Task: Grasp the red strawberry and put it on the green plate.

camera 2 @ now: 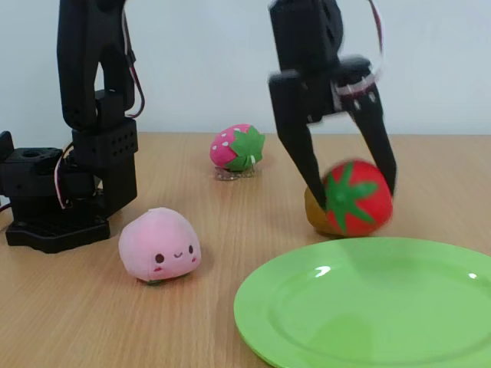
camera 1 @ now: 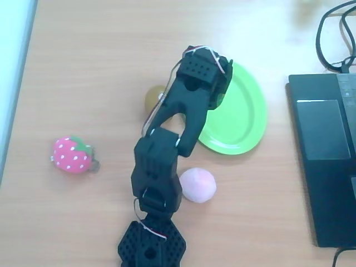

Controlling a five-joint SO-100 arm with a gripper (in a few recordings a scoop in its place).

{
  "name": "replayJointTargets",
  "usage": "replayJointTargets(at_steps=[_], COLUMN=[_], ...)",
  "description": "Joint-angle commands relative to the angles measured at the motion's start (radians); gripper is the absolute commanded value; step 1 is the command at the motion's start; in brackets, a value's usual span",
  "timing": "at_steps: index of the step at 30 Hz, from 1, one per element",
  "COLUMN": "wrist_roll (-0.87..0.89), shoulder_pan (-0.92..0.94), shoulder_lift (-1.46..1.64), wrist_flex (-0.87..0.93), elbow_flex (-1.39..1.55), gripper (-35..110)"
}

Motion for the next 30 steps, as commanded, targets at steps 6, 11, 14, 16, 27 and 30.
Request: replayJointTargets(at_steps=[6, 11, 14, 16, 27, 30], wrist_roll=[0.038, 0.044, 0.043, 0.043, 0.044, 0.041], shoulder_pan=[0.012, 0.020, 0.029, 0.038, 0.100, 0.110], shoulder_lift=[-0.172, -0.204, -0.213, -0.236, -0.408, -0.436], wrist_flex=[-0.034, -0.025, -0.021, -0.017, -0.017, -0.017], elbow_flex=[-0.167, -0.222, -0.236, -0.259, -0.354, -0.371], gripper=[20, 24, 28, 31, 26, 28])
